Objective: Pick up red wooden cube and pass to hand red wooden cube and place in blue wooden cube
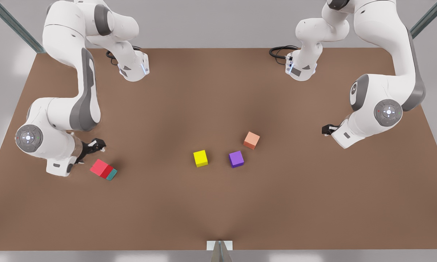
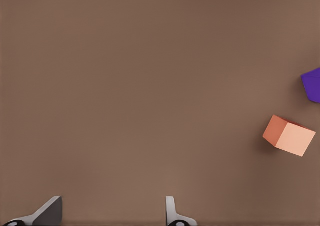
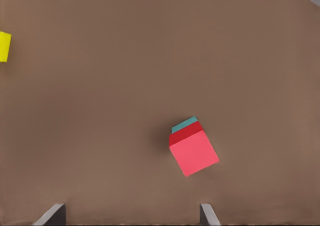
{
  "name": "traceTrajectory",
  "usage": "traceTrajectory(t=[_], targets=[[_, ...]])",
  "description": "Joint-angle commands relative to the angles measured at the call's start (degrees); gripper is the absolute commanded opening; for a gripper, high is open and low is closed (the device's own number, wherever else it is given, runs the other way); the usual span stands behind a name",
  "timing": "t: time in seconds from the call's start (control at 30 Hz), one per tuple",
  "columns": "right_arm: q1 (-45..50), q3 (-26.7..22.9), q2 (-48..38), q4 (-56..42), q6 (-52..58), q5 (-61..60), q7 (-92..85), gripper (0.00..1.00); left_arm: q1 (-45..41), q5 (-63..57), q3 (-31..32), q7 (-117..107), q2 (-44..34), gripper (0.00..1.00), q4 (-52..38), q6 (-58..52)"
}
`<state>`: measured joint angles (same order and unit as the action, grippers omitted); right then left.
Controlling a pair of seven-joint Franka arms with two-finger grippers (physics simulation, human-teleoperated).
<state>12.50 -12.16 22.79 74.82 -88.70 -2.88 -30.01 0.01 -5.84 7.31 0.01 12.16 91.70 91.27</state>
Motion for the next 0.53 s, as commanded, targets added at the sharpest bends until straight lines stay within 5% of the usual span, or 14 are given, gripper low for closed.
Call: traceTrajectory(t=[0.0,0.13,0.5], targets=[[-1.59,1.70,-5.37,-0.11,12.67,3.93,34.14,1.00,-0.01,-0.05,-0.02,-0.45,-0.04,1.00,-0.03,-0.13],[-9.07,7.59,-15.05,12.54,8.37,3.67,36.34,1.00,-0.01,0.04,0.07,-0.45,-0.04,1.00,-0.03,-0.04],[-9.42,7.68,-15.84,13.95,7.58,3.50,36.34,1.00,0.08,-0.05,0.07,-0.36,-0.04,1.00,-0.03,-0.13]])
